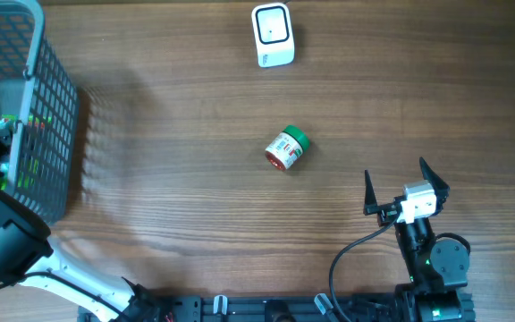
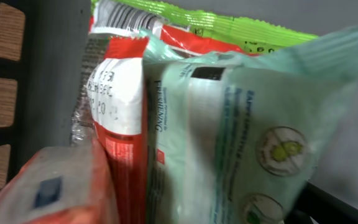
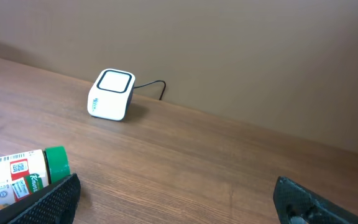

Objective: Scan the item barcode

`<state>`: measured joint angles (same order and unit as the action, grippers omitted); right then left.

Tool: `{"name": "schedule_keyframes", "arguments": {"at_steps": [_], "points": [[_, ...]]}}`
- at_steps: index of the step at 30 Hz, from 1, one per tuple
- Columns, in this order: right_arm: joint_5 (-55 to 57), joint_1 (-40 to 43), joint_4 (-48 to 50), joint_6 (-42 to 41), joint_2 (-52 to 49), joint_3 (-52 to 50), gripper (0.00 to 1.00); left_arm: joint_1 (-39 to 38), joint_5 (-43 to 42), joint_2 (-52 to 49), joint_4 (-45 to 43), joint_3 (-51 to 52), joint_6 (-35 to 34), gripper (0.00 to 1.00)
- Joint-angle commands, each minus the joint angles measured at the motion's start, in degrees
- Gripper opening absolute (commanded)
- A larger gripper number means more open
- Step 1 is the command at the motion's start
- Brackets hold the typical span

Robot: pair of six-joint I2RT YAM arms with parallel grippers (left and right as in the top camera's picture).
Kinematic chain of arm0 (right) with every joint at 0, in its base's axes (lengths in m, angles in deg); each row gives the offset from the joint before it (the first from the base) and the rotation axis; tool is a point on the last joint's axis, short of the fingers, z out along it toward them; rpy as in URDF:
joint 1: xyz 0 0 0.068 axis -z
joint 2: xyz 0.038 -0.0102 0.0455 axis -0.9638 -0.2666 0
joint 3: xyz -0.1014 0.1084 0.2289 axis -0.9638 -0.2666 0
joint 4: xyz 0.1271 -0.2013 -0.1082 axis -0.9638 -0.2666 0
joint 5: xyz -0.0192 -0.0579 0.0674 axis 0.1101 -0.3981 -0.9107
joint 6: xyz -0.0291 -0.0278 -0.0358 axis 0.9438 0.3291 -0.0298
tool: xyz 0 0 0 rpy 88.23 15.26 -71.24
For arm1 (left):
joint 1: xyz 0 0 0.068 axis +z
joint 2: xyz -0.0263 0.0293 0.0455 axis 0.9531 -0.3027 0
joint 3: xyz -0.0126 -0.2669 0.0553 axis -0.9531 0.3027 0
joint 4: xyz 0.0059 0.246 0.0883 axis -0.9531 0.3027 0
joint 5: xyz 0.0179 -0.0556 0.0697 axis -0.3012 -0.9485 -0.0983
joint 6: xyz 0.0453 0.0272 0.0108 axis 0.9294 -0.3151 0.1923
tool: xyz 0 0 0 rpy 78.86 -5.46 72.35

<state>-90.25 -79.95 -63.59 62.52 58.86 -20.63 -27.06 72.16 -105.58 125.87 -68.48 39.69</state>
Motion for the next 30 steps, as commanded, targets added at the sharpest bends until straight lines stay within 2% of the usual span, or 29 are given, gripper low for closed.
{"name": "schedule_keyframes", "arguments": {"at_steps": [1, 14, 30], "points": [[0.9, 0.24, 0.13, 0.55, -0.07, -0.04, 1.0, -0.22, -0.31, -1.38, 0.28, 1.6, -1.01, 1.0], [0.9, 0.24, 0.13, 0.57, -0.07, -0.04, 1.0, -0.22, -0.5, 1.7, 0.13, -0.57, -2.71, 1.0], [0.9, 0.24, 0.13, 0.57, -0.07, -0.04, 1.0, -0.22, -4.42, -0.11, 2.29, 1.09, -2.71, 1.0]]}}
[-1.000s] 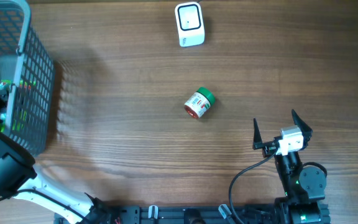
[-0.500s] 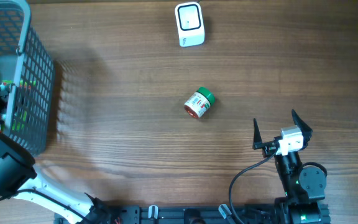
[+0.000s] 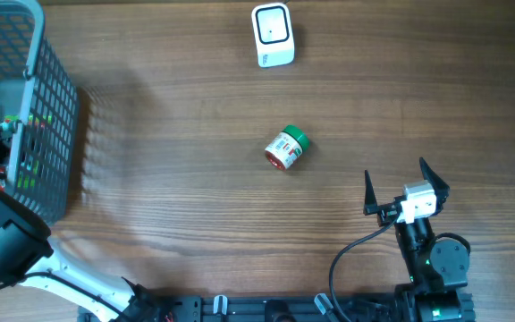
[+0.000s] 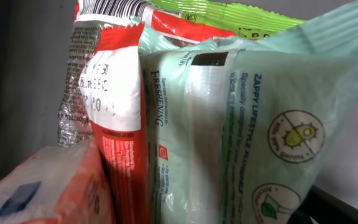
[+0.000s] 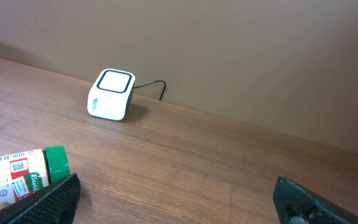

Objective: Scan the item barcode

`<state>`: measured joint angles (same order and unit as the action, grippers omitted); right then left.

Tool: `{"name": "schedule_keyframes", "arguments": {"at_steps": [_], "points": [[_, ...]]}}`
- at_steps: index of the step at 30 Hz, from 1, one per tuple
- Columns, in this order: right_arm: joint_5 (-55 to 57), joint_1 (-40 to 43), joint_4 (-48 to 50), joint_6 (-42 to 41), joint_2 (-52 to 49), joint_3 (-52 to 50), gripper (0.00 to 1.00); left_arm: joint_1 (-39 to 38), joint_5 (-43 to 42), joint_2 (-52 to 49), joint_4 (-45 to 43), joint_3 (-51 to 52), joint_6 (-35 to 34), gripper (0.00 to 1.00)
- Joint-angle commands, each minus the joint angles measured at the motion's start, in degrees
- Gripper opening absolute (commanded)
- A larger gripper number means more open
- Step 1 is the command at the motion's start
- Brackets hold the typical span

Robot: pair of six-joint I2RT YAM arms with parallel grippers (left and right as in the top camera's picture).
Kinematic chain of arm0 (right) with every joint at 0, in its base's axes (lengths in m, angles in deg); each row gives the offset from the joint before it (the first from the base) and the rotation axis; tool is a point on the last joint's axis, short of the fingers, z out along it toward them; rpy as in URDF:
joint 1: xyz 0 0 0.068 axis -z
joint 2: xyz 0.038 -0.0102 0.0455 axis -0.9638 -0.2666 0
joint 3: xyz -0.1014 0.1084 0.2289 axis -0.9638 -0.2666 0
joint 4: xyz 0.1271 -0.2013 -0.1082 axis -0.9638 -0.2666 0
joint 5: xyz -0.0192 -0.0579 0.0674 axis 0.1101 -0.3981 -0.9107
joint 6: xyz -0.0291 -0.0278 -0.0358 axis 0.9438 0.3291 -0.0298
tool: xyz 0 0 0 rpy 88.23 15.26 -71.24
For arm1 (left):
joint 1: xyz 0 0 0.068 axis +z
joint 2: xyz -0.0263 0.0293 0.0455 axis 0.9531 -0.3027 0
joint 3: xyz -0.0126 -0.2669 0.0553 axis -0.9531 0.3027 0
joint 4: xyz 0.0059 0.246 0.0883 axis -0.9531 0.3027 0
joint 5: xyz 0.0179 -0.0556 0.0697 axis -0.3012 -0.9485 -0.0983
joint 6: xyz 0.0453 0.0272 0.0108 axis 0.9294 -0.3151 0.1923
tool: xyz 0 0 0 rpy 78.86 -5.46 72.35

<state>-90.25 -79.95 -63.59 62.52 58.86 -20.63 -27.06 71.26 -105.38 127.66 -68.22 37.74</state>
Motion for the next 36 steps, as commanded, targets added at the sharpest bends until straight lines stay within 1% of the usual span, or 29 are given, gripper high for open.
{"name": "schedule_keyframes", "arguments": {"at_steps": [1, 8, 12, 21, 33, 34, 35, 36], "points": [[0.9, 0.24, 0.13, 0.57, -0.07, -0.04, 1.0, -0.22, -3.8, -0.42, 0.63, 0.83, -0.76, 1.0], [0.9, 0.24, 0.13, 0.57, -0.07, -0.04, 1.0, -0.22, -3.74, -0.31, 1.01, -0.09, -0.85, 1.0], [0.9, 0.24, 0.13, 0.57, -0.07, -0.04, 1.0, -0.22, -3.74, 0.28, 1.51, -1.81, -4.94, 1.0], [0.9, 0.24, 0.13, 0.57, -0.07, -0.04, 1.0, -0.22, -5.03, 0.24, 4.28, -1.18, -5.05, 1.0], [0.9, 0.24, 0.13, 0.57, -0.07, -0.04, 1.0, -0.22, -4.37, -0.9, -6.99, 9.14, -5.27, 1.0], [0.9, 0.24, 0.13, 0.57, -0.07, -0.04, 1.0, -0.22, -4.37, -0.9, -7.34, 9.55, -5.27, 0.99], [0.9, 0.24, 0.13, 0.57, -0.07, -0.04, 1.0, -0.22, -4.37, -0.9, -7.34, 9.7, -5.27, 0.94], [0.9, 0.24, 0.13, 0.57, -0.07, -0.04, 1.0, -0.22, -4.37, -0.9, -7.32, 9.7, -5.27, 0.82]]}}
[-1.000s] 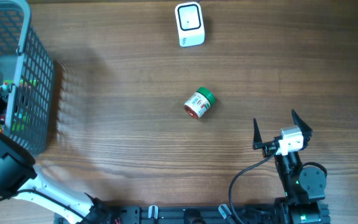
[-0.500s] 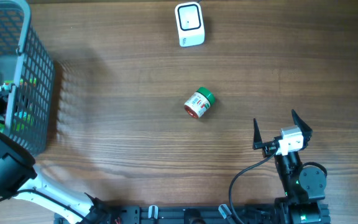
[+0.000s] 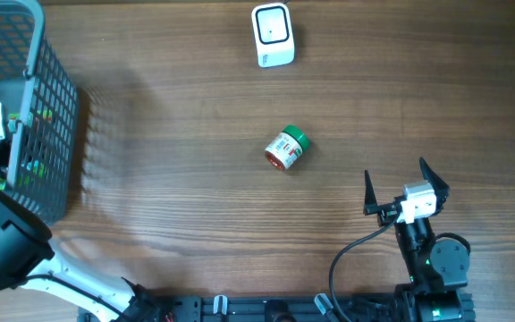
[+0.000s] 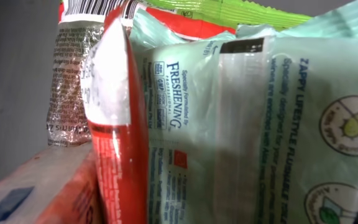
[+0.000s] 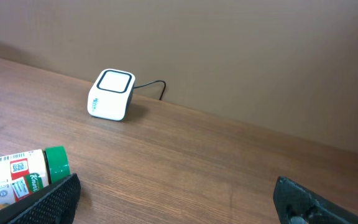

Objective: Scan the item barcode

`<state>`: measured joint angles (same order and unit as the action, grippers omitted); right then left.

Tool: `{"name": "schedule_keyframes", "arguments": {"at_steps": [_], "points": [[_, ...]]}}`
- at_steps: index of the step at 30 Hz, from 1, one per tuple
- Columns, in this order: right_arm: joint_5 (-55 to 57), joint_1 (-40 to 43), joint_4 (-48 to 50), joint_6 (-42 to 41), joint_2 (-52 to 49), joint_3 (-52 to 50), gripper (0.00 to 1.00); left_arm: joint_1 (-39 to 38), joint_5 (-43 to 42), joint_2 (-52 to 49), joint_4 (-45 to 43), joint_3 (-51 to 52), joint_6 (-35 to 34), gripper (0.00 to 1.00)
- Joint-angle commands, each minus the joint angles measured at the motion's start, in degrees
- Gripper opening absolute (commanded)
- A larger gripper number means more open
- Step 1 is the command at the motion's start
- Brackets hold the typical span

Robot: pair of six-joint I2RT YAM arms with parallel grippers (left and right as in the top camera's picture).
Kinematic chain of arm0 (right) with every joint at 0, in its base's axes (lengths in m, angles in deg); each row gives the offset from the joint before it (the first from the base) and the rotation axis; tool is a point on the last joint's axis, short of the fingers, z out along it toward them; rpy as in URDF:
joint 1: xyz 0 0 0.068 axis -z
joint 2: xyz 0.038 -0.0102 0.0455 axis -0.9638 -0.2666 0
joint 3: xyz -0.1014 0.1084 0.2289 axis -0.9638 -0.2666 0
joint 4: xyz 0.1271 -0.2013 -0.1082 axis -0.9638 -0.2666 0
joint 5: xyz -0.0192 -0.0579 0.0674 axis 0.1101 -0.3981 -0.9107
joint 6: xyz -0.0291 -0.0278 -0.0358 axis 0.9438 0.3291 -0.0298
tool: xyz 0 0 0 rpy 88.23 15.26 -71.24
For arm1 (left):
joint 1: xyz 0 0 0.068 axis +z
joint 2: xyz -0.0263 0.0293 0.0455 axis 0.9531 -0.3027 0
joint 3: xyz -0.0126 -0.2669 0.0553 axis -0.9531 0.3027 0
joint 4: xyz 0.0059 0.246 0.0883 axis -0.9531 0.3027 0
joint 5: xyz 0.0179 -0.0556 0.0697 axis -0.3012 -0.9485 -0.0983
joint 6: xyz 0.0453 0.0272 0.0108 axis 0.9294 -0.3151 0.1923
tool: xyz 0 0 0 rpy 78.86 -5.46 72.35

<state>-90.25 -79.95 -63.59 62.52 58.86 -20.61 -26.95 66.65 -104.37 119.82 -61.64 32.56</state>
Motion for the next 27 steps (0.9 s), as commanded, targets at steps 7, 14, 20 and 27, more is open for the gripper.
{"name": "schedule_keyframes", "arguments": {"at_steps": [7, 14, 20, 27], "points": [[0.9, 0.24, 0.13, 0.55, -0.07, -0.07, 1.0, -0.33, 0.24, -2.34, 0.96, 3.21, -0.07, 0.3], [0.9, 0.24, 0.13, 0.59, -0.07, -0.07, 1.0, -0.33, 0.24, -1.99, 0.7, 3.19, -0.07, 0.04], [0.9, 0.24, 0.13, 0.57, -0.07, -0.07, 1.0, -0.28, 0.26, 3.85, 1.22, 0.52, -0.11, 0.04], [0.9, 0.24, 0.13, 0.57, -0.07, -0.07, 1.0, -0.28, 0.28, 14.47, 1.14, 0.28, -0.11, 0.04]]}}
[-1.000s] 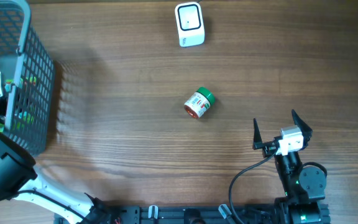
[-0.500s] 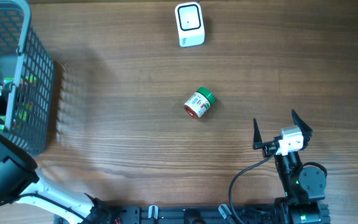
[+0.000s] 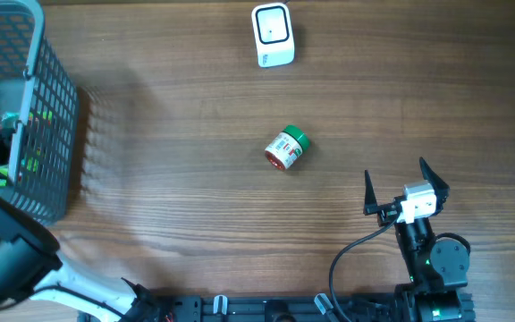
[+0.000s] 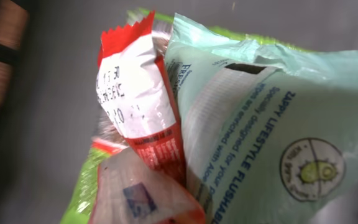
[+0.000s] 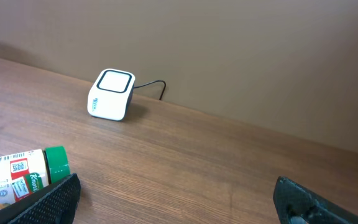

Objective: Scan the item barcode

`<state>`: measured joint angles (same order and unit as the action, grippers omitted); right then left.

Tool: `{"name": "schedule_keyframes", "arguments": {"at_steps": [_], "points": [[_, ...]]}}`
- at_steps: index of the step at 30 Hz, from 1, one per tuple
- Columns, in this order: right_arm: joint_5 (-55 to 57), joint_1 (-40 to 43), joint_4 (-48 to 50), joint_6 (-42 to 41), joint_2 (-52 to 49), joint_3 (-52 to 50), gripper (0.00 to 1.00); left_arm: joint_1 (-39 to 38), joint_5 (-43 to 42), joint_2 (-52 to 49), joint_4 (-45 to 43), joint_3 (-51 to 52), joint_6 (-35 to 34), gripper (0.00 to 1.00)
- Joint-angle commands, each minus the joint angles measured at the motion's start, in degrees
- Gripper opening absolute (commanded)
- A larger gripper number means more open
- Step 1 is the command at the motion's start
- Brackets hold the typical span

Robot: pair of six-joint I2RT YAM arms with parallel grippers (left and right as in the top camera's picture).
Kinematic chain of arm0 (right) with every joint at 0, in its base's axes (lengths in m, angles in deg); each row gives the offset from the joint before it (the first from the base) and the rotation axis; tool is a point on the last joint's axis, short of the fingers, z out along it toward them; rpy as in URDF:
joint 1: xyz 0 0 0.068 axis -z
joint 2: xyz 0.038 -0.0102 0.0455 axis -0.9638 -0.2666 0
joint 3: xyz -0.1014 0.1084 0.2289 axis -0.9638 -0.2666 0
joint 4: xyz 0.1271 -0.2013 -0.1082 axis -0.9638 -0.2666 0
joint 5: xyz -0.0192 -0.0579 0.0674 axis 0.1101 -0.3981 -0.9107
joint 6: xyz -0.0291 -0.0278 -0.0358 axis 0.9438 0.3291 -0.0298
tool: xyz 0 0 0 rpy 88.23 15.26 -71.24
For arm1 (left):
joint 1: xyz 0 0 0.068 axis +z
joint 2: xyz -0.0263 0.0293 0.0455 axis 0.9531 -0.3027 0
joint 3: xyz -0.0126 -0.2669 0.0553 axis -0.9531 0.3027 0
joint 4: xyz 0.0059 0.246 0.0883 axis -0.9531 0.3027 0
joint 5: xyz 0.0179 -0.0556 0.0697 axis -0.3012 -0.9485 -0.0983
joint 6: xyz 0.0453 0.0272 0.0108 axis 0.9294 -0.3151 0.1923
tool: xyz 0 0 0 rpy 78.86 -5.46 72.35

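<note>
The white scanner (image 3: 273, 34) stands at the table's far edge, also in the right wrist view (image 5: 111, 94). A green-lidded jar (image 3: 286, 148) lies on its side mid-table, left of my right gripper (image 3: 407, 192), which is open and holds nothing; one of its fingers (image 5: 48, 200) is beside the jar (image 5: 23, 177). My left arm reaches into the grey basket (image 3: 56, 116). Its wrist view shows a mint wipes pack (image 4: 272, 143), a red-and-white packet (image 4: 135, 102) and an orange packet (image 4: 145, 199) close up. The left fingers are hidden.
A lime-green packet (image 4: 82, 193) lies under the others in the basket, whose grey wall (image 4: 48, 93) fills the left of that view. The scanner's black cable (image 5: 154, 87) runs off behind it. Bare wood table (image 3: 177, 197) spreads between basket and jar.
The left wrist view has drawn back and turned: the packets look smaller and tilted, and more basket wall shows. The right arm, jar and scanner have not moved.
My left arm stayed inside the basket throughout, its camera coming closer to the wipes pack and red packet at each earlier moment, then standing farther back now. The right gripper stayed open near the jar, unmoved.
</note>
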<state>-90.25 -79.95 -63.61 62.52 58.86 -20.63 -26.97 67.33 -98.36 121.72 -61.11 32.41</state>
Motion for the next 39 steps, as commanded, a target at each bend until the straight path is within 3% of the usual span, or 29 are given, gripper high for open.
{"name": "schedule_keyframes", "arguments": {"at_steps": [1, 13, 20, 28, 34, 39], "points": [[0.9, 0.24, 0.15, 0.57, -0.07, -0.04, 1.0, -0.26, -0.37, 9.81, -0.87, -0.24, 0.04, 0.04], [0.9, 0.24, 0.15, 0.57, -0.07, -0.04, 1.0, -0.26, 5.35, 27.56, -8.48, -0.46, -0.09, 0.04], [0.9, 0.24, 0.15, 0.57, -0.07, -0.04, 1.0, -0.31, 6.14, 39.65, -15.5, -0.79, -5.79, 0.04], [0.9, 0.24, 0.15, 0.57, -0.07, -0.04, 1.0, -4.2, 6.05, 44.52, -12.85, -3.67, -9.14, 0.04], [0.9, 0.24, 0.15, 0.57, -0.07, -0.04, 1.0, -12.48, 6.05, 49.33, -8.63, -3.67, -9.14, 0.04], [0.9, 0.24, 0.15, 0.55, -0.07, -0.04, 1.0, -19.61, 6.05, 51.47, -0.22, -3.67, -9.16, 0.04]]}}
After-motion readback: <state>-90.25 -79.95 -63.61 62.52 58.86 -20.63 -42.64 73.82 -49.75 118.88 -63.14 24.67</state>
